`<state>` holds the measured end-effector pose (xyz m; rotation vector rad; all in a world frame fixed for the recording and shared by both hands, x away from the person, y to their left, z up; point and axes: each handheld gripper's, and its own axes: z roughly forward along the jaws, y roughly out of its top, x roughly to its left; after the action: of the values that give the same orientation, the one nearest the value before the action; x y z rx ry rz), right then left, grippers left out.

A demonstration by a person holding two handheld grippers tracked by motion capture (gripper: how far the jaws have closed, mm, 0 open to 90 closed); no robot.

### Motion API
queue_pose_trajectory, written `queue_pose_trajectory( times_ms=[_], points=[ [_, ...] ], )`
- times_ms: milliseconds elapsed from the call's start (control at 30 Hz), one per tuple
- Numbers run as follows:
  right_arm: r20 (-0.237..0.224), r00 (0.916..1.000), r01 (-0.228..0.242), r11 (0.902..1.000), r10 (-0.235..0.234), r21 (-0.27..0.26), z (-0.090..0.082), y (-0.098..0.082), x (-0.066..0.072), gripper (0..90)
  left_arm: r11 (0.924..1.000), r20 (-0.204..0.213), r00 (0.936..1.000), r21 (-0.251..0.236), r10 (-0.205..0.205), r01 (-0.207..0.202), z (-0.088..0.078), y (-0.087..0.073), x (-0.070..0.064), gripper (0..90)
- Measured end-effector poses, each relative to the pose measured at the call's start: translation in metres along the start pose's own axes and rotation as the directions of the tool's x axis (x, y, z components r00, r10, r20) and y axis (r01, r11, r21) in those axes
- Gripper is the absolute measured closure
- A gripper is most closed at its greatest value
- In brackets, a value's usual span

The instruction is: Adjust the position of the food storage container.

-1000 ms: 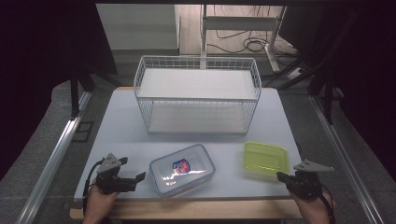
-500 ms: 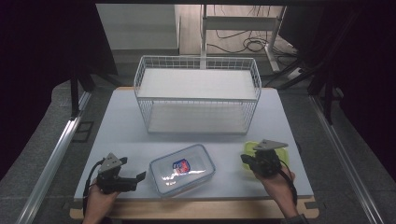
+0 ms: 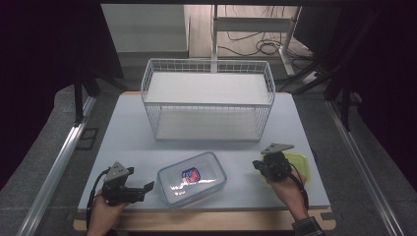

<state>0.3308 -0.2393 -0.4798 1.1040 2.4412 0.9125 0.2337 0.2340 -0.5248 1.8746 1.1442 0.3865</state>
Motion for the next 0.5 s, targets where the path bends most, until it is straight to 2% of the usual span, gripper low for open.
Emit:
queue_pose_trajectory(
  times_ms=[167,267,300,333,367,467,500],
  points=[
    [0.015,0.9998,-0.011,0.9997,0.010,0.023,-0.005,-0.012,-0.006,89.2,0.9999,0.045,0.9989,0.005,0.016,-0.016,-0.008,-0.002,-0.007,5.0],
    [-0.001,1.0000,0.004,1.0000,-0.004,0.001,-0.008,-0.011,0.002,89.1,0.9986,0.079,0.9960,0.028,0.043,-0.045,-0.011,-0.002,-0.017,22.7],
    [-0.001,1.0000,0.004,1.0000,-0.004,0.001,-0.008,-0.011,0.002,89.1,0.9986,0.079,0.9960,0.028,0.043,-0.045,-0.011,-0.002,-0.017,29.8],
    [-0.022,0.9996,0.018,0.9997,-0.019,-0.013,-0.006,-0.008,0.011,89.1,0.9982,0.093,0.9948,0.037,0.043,-0.046,-0.010,-0.002,-0.020,39.0],
    [-0.022,0.9996,0.018,0.9997,-0.019,-0.013,-0.006,-0.008,0.011,89.1,0.9980,0.100,0.9943,0.046,0.038,-0.043,-0.009,-0.002,-0.021,39.0],
    [-0.049,0.9975,0.050,0.9986,-0.050,-0.017,-0.001,-0.005,0.024,89.1,0.9964,0.142,0.9899,0.083,0.005,-0.017,-0.005,0.000,-0.026,64.1],
    [-0.055,0.9968,0.057,0.9982,-0.058,-0.018,0.000,-0.004,0.027,89.2,0.9953,0.155,0.9879,0.094,0.007,-0.022,-0.004,0.000,-0.028,68.3]
  ],
)
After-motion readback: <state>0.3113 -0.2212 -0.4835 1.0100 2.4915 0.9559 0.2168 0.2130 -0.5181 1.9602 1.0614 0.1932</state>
